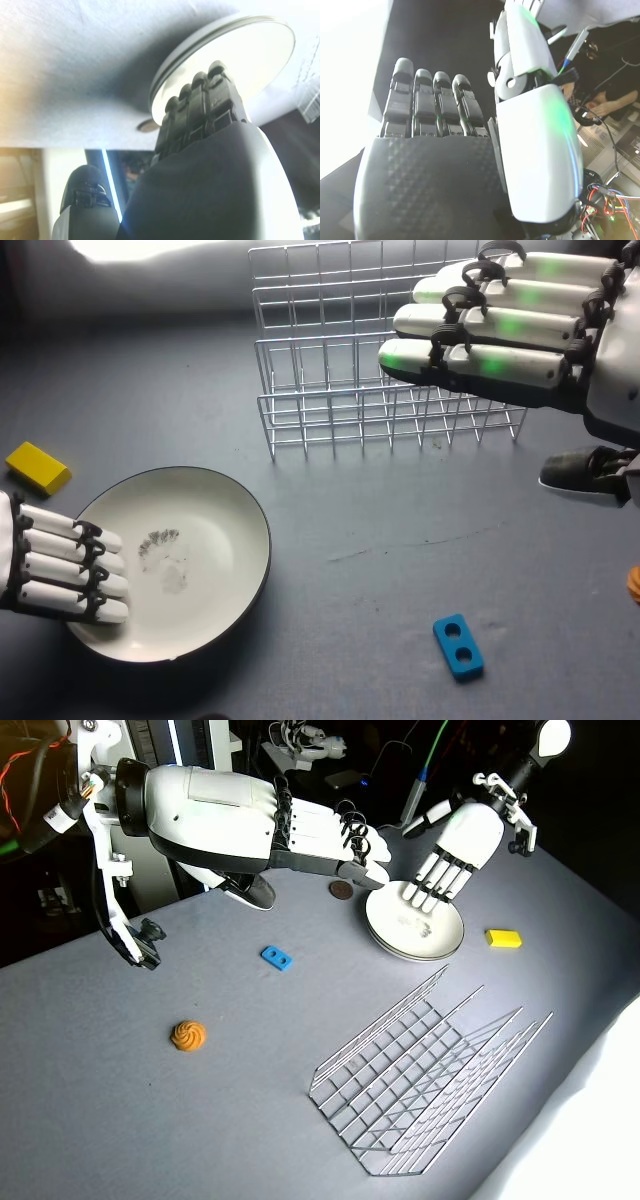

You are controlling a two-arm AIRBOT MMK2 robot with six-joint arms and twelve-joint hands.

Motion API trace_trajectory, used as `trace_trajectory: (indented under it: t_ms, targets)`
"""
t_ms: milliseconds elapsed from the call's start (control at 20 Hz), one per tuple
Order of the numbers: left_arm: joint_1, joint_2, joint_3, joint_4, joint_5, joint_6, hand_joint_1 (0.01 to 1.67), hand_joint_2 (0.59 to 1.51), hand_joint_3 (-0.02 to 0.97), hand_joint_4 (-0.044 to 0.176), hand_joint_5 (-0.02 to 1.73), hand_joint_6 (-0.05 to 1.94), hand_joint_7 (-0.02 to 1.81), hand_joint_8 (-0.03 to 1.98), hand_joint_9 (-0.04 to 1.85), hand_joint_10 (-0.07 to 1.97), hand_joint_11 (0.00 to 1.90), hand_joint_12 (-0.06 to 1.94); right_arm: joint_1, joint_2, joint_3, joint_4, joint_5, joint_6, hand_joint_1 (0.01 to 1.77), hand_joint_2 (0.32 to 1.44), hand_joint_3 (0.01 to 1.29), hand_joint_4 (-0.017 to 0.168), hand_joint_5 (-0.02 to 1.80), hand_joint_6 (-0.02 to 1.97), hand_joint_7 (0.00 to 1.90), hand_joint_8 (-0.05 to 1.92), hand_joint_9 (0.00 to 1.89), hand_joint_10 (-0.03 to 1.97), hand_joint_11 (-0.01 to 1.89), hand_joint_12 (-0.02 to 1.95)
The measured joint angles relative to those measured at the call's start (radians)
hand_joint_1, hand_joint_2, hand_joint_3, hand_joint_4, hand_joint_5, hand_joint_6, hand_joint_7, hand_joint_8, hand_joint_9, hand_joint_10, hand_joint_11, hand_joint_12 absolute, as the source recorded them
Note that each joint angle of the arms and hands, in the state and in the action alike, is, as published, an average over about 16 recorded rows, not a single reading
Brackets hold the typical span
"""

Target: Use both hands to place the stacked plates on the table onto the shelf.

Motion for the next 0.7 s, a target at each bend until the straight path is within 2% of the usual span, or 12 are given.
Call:
trace_trajectory:
  t_ms: [400, 700]
  targets:
    - [0.02, -0.013, 0.004, -0.016, 0.016, -0.008, 0.02, 1.079, 0.023, -0.001, 0.01, -0.01, -0.01, -0.01, 0.01, -0.01, 0.02, -0.02, -0.004, -0.002, 0.0, -0.018, -0.006, -0.009, 1.23, 1.06, 0.02, -0.001, 0.07, 0.02, 0.02, 0.01, 0.03, 0.01, 0.02, 0.3]
    - [0.013, -0.03, -0.005, -0.028, 0.027, -0.007, 0.02, 1.082, 0.022, -0.002, 0.01, -0.01, -0.01, -0.01, 0.0, -0.01, 0.02, -0.02, -0.008, -0.01, 0.0, -0.035, -0.023, -0.027, 1.2, 1.06, 0.02, -0.001, 0.09, 0.02, 0.03, 0.01, 0.05, 0.01, 0.02, 0.32]
